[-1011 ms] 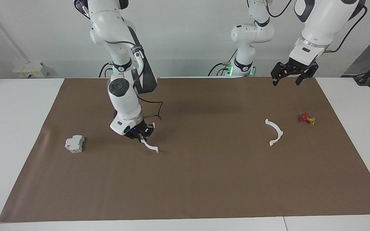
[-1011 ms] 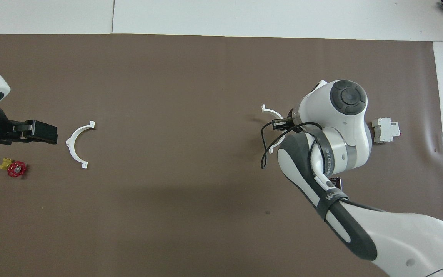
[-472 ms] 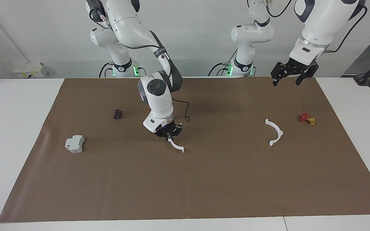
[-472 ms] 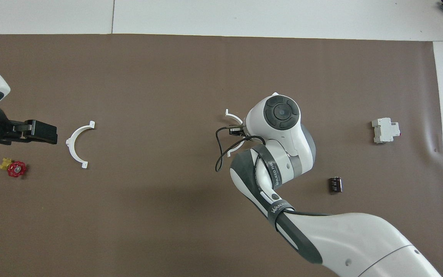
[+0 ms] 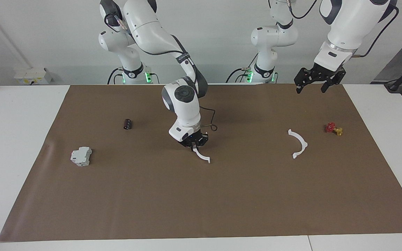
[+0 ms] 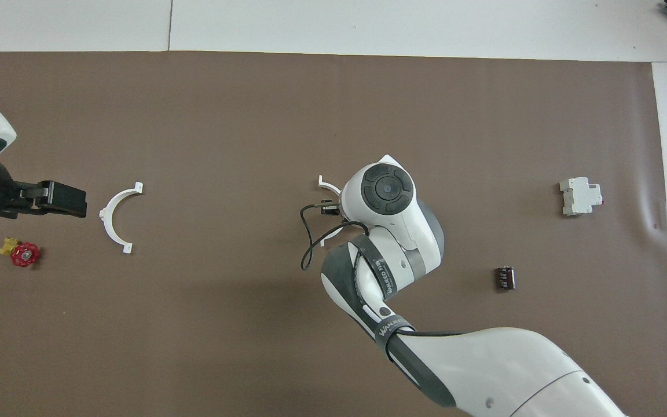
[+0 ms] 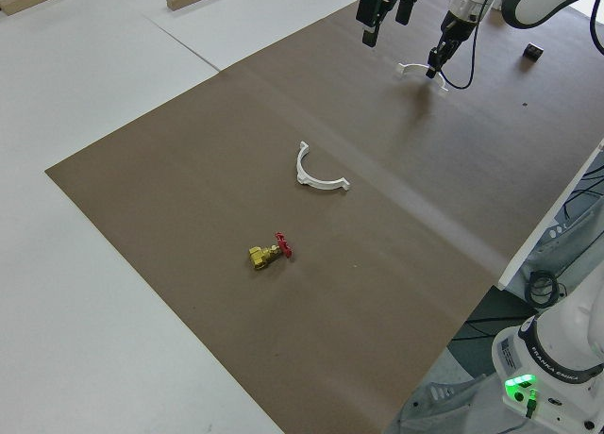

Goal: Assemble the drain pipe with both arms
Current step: 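Carry the white half-ring with the right gripper toward the table center, then release the half-ring at center while the left gripper grasps the other half-ring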

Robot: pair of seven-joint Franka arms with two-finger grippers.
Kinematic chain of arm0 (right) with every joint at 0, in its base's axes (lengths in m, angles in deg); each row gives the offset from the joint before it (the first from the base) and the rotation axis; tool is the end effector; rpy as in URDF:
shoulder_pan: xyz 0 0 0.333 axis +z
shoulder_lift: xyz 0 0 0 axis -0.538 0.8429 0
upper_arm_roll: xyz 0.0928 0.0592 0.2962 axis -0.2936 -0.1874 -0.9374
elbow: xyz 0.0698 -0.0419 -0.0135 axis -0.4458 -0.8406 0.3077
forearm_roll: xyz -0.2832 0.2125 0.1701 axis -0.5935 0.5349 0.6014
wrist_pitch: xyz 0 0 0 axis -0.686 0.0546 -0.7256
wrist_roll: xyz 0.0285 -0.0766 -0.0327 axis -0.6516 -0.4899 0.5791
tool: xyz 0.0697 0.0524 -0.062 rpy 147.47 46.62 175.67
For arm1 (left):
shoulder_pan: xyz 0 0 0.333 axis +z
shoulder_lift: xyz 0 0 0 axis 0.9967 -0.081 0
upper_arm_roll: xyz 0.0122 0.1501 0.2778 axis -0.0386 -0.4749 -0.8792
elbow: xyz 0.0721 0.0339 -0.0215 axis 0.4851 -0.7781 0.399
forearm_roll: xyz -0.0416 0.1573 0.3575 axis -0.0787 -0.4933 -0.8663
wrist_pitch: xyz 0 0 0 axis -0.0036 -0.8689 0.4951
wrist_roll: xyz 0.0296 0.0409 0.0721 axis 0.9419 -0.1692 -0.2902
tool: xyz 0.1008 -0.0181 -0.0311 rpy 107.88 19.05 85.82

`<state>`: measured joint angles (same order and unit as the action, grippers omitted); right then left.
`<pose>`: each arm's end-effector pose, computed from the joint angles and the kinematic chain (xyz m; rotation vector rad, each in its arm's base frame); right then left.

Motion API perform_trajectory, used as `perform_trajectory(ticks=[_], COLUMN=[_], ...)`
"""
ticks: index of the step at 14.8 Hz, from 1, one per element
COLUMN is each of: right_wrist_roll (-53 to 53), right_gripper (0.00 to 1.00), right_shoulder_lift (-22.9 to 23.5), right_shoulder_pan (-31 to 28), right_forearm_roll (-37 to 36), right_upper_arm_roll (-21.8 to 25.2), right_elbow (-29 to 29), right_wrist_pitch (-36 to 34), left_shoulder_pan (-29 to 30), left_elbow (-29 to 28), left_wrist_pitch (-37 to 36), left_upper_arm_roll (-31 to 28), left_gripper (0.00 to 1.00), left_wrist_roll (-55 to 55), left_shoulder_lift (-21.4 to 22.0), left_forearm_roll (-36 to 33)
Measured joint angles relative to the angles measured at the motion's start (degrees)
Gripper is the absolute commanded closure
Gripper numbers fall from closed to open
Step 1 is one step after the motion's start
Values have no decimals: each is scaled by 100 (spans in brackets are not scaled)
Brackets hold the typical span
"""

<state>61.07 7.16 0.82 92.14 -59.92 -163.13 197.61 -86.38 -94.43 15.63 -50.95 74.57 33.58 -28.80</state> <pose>0.5671 0.3475 0.2941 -3.0562 0.0028 -0.1072 0.5218 -0.0670 0.6151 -3.1379 0.0736 0.0397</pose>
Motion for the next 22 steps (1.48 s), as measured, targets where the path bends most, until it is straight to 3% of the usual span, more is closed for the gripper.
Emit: perform_trajectory(ticks=[9, 13, 14, 15, 16, 22], right_wrist_roll=[-82, -334, -335, -335, -336, -371], right_gripper=[100, 100, 86, 39, 0, 0], right_shoulder_lift=[25, 30, 31, 35, 37, -43], right_shoulder_pan=[20, 28, 29, 33, 49, 145], right_forearm_roll=[-105, -109, -109, -109, -109, -109], right_upper_arm_roll=[3, 2, 2, 1, 2, 63], right_elbow=[0, -1, -3, -8, -9, 81], right_wrist_pitch=[14, 14, 14, 14, 15, 5], left_shoulder_pan=[0, 55, 85, 124, 161, 298], left_elbow=[-72, -494, -644, -807, -960, -1995], left_wrist_pitch=[137, 702, 899, 1109, 1299, 2754], left_upper_arm_roll=[-1, -12, -17, -20, -22, -28], left_gripper=[0, 0, 0, 0, 0, 0], left_wrist_roll=[0, 0, 0, 0, 1, 2], left_shoulder_lift=[2, 98, 148, 204, 248, 290], left_forearm_roll=[0, 0, 0, 0, 0, -1])
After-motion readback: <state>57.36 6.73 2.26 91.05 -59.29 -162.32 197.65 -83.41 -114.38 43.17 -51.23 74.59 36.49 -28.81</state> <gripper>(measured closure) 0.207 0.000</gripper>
